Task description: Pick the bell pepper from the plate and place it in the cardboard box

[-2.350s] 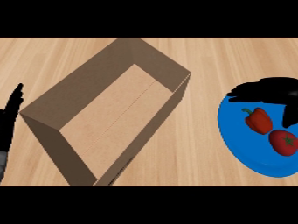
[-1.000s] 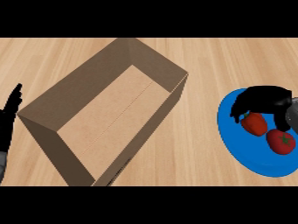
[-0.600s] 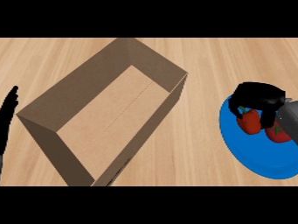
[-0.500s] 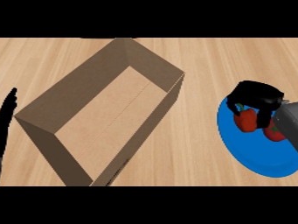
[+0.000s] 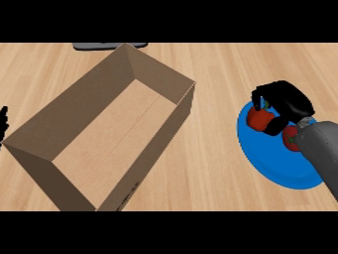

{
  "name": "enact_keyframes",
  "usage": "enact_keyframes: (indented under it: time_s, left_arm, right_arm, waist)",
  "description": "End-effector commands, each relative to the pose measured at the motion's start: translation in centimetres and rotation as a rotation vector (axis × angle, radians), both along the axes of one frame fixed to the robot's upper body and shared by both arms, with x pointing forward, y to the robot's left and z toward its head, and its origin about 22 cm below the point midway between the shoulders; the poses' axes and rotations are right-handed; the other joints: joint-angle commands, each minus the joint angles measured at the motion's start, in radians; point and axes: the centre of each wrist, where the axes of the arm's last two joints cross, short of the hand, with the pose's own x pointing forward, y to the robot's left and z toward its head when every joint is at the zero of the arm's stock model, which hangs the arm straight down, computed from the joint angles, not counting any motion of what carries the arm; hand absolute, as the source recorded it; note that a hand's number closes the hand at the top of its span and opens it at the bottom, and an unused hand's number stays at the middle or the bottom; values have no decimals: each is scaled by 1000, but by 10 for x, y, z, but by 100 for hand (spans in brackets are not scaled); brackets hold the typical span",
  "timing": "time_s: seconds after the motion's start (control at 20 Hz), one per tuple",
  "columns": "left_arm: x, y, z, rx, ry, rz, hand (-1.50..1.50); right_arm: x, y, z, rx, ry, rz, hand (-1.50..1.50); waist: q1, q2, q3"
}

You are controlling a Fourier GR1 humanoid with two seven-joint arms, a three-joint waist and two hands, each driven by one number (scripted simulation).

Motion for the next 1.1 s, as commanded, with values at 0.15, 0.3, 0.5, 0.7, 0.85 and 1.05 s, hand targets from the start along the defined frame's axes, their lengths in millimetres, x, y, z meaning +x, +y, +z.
enact_keyframes:
  time_s: [0.15, 0.3, 0.5, 0.7, 0.85, 1.05]
  left_arm:
    - [-3, 9, 9, 8, -7, 10, 0]
    - [-5, 0, -1, -1, -8, -9, 0]
    - [1, -21, -10, -10, -29, -49, 0]
    - [27, -13, 17, -4, -37, -72, 0]
    - [24, -21, 16, -14, -23, -81, 0]
    - [11, -13, 12, -11, -25, -96, 0]
  right_arm:
    - [-22, 58, 72, 167, -329, -10, 150]
    - [-52, 84, 98, 217, -351, 42, 150]
    - [-93, 118, 117, 259, -326, 48, 150]
    - [-94, 175, 151, 354, -263, 77, 150]
    - [-94, 189, 156, 433, -232, 60, 150]
    - [-96, 245, 172, 478, -197, 24, 150]
  waist:
    - [-2, 1, 7]
    - [16, 13, 8]
    - [50, 27, 9]
    - [76, 35, 9]
    - [83, 36, 10]
    - [96, 35, 10]
